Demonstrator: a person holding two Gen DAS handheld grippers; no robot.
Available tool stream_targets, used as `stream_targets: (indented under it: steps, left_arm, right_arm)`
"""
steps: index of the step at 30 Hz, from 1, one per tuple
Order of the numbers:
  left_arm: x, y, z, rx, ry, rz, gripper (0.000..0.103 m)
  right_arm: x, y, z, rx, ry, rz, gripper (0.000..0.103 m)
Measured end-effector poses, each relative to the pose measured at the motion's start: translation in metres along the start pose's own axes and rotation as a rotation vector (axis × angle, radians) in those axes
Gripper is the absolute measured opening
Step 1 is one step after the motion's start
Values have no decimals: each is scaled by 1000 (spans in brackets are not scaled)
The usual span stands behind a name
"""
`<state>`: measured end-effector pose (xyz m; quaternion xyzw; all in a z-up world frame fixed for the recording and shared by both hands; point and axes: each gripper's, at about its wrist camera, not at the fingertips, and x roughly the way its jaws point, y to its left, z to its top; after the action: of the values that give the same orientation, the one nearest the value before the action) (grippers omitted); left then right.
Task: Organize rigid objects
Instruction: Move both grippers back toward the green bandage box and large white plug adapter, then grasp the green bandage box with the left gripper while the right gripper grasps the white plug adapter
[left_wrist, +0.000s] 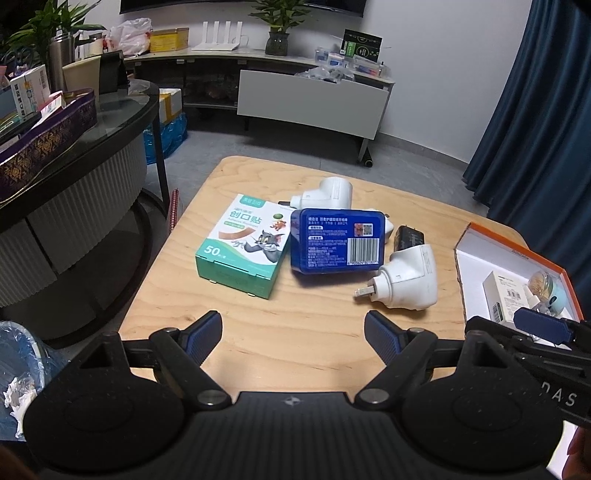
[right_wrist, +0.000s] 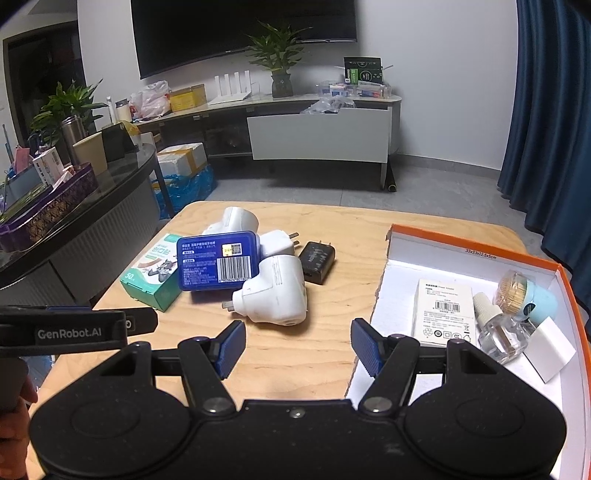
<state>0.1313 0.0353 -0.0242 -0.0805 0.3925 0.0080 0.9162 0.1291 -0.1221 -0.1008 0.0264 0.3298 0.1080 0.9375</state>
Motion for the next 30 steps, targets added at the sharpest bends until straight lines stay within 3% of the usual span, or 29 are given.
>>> stream_targets:
  steps: [14,22,26,30]
  left_arm:
    - [15,1,-4,2,25,-2,87]
    - [28,30,6,-16,11,68,90]
    - [40,42,21,26,-6,109,90]
    - [55,44,31,65,-2,102,92]
  right_arm:
    - [4,-12,-2,25,10,-21,76]
    - [12,-10,-3,19,22,-5,76]
    - [18,-7,-2,13,29,2,76]
    - [24,-2,0,-4,34,15,79]
